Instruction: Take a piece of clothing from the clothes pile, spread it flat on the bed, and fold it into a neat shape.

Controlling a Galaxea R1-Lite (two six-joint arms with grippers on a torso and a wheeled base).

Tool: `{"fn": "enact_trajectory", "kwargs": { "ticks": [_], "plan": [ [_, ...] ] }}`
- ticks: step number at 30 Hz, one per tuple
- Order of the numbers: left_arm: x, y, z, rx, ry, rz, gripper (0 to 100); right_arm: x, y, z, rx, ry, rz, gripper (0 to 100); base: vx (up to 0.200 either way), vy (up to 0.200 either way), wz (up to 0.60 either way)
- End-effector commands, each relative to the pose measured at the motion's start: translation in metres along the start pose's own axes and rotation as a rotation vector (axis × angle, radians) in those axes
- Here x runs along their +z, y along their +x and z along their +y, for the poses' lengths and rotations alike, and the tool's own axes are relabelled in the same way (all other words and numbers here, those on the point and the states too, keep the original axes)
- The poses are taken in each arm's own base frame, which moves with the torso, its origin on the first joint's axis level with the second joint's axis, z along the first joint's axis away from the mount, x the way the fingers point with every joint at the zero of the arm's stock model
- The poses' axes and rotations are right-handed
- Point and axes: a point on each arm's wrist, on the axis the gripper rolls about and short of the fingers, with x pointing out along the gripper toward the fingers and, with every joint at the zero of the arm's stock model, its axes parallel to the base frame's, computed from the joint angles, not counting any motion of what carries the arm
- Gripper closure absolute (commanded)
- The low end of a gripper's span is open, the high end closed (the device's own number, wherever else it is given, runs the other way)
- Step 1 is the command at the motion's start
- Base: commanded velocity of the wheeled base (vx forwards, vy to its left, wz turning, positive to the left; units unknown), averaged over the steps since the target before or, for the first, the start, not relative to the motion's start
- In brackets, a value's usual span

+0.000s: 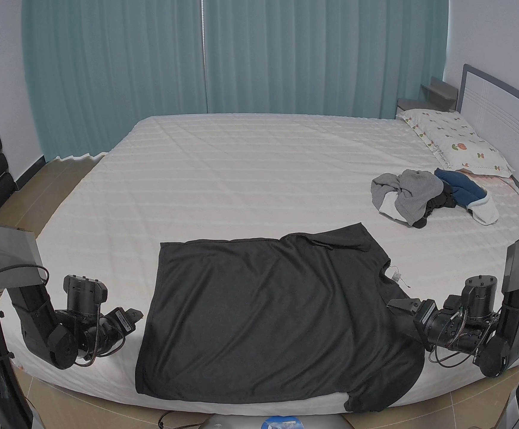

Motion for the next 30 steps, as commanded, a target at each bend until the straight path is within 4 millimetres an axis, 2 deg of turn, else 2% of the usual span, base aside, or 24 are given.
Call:
{"fn": "enact_trajectory", "kwargs": {
  "ticks": [1, 7, 15, 18, 19, 21, 22, 23, 30],
  "plan": [
    [0.003, 0.001, -0.003, -0.010, -0.007, -0.011, 0, 0.000, 0.000, 0.000, -0.001, 0.000, 0.002, 0, 0.000, 0.000, 0.00],
    [0.015, 0.005, -0.014, -0.054, -0.046, -0.059, 0, -0.001, 0.001, -0.003, -0.012, 0.006, 0.009, 0, 0.000, 0.000, 0.00],
    [0.056, 0.024, -0.052, -0.160, -0.069, -0.156, 0, -0.002, 0.001, -0.005, -0.009, 0.044, 0.003, 0, 0.000, 0.000, 0.00],
    [0.059, 0.026, -0.054, -0.165, -0.069, -0.154, 0, -0.002, 0.001, -0.005, -0.007, 0.048, 0.002, 0, 0.000, 0.000, 0.00],
    [0.074, 0.043, -0.071, -0.179, -0.063, -0.099, 0, -0.004, 0.001, -0.006, -0.011, 0.066, 0.009, 0, 0.000, 0.000, 0.00],
    [0.078, 0.050, -0.075, -0.183, -0.062, -0.085, 0, -0.004, 0.001, -0.006, -0.011, 0.067, 0.012, 0, 0.000, 0.000, 0.00],
    [0.087, 0.067, -0.081, -0.193, -0.067, -0.074, 0, -0.005, 0.001, -0.006, -0.013, 0.067, 0.015, 0, 0.000, 0.000, 0.00],
    [0.091, 0.075, -0.083, -0.199, -0.070, -0.072, 0, -0.005, 0.001, -0.006, -0.013, 0.067, 0.015, 0, 0.000, 0.000, 0.00],
    [0.098, 0.133, -0.099, -0.218, -0.067, -0.043, 0, -0.006, 0.003, -0.008, -0.023, 0.070, 0.021, 0, 0.000, 0.000, 0.00]
  ]
}}
